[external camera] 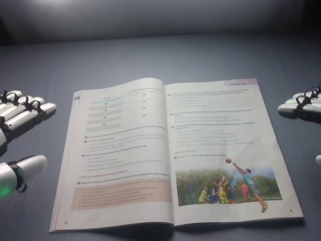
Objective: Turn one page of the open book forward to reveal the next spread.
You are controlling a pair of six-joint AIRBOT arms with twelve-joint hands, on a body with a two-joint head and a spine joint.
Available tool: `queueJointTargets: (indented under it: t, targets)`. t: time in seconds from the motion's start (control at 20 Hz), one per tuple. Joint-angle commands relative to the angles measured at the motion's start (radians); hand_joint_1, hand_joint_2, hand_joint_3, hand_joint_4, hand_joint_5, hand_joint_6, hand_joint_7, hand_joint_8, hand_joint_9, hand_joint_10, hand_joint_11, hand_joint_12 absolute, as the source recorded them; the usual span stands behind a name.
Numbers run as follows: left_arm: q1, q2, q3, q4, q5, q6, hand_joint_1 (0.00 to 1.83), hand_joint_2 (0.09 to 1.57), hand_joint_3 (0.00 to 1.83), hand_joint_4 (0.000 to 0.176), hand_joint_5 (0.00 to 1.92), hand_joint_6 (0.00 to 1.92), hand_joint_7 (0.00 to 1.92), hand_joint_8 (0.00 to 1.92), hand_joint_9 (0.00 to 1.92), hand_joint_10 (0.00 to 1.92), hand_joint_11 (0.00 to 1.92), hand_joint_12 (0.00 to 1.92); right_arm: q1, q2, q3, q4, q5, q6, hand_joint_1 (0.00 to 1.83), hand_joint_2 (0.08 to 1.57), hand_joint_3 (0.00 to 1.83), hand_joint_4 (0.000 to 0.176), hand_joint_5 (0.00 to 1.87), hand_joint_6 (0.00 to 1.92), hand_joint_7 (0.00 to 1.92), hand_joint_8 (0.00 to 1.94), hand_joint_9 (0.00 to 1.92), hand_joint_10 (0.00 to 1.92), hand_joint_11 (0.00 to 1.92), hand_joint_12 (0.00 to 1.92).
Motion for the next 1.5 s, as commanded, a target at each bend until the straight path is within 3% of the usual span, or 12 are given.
queueJointTargets:
  t: [0.0, 0.2, 0.25, 0.35, 0.4, 0.85, 1.45]
  targets:
    - [-0.008, 0.002, 0.008, -0.01, -0.112, -0.004, 0.0, 1.48, 0.02, 0.0, 0.04, 0.0, 0.02, 0.0, 0.0, 0.0, 0.0, 0.0, 0.012, 0.003, 0.004, 0.029, 0.098, 0.006, 0.46, 1.38, 0.01, 0.0, 0.14, 0.0, 0.13, 0.0, 0.11, 0.01, 0.0, 0.32]
    - [-0.008, 0.0, 0.009, -0.008, -0.111, -0.004, 0.0, 1.49, 0.02, 0.0, 0.04, 0.01, 0.03, 0.0, 0.0, 0.0, 0.0, 0.0, 0.059, 0.002, 0.008, -0.04, 0.043, 0.006, 0.36, 1.39, 0.0, 0.0, 0.12, 0.0, 0.12, 0.0, 0.12, 0.0, 0.0, 0.4]
    - [-0.008, -0.001, 0.01, -0.006, -0.11, -0.004, 0.0, 1.5, 0.02, 0.0, 0.05, 0.01, 0.03, 0.0, 0.0, 0.0, 0.0, 0.0, 0.103, -0.003, 0.008, -0.104, 0.0, 0.011, 0.31, 1.4, 0.0, 0.0, 0.14, 0.0, 0.14, 0.01, 0.13, 0.0, 0.0, 0.38]
    - [-0.008, -0.002, 0.011, -0.006, -0.11, -0.004, 0.0, 1.5, 0.02, 0.0, 0.05, 0.01, 0.02, 0.0, 0.0, 0.0, 0.0, 0.0, 0.148, -0.014, 0.013, -0.189, -0.053, 0.031, 0.04, 1.44, 0.02, 0.0, 0.13, 0.0, 0.13, 0.01, 0.09, 0.01, 0.0, 0.26]
    - [-0.008, -0.002, 0.011, -0.006, -0.11, -0.004, 0.0, 1.49, 0.01, 0.0, 0.05, 0.01, 0.03, 0.0, 0.0, 0.0, 0.0, 0.0, 0.17, -0.024, 0.02, -0.245, -0.086, 0.055, 0.01, 1.43, 0.01, 0.0, 0.1, 0.0, 0.09, 0.0, 0.05, 0.01, 0.0, 0.19]
    - [-0.009, -0.008, 0.014, -0.002, -0.105, -0.004, 0.0, 1.49, 0.01, 0.0, 0.05, 0.0, 0.02, 0.0, 0.0, 0.0, 0.0, 0.0, 0.278, -0.063, 0.048, -0.627, -0.286, 0.218, 0.0, 1.36, 0.0, 0.0, 0.14, 0.0, 0.13, 0.0, 0.12, 0.01, 0.08, 0.13]
    - [-0.013, -0.01, 0.017, 0.007, -0.114, -0.015, 0.0, 1.48, 0.0, 0.0, 0.04, 0.01, 0.02, 0.01, 0.0, 0.0, 0.0, 0.0, 0.284, -0.156, 0.08, -0.691, -0.327, 0.239, 0.0, 1.33, 0.0, 0.0, 0.14, 0.01, 0.14, 0.01, 0.14, 0.01, 0.1, 0.12]
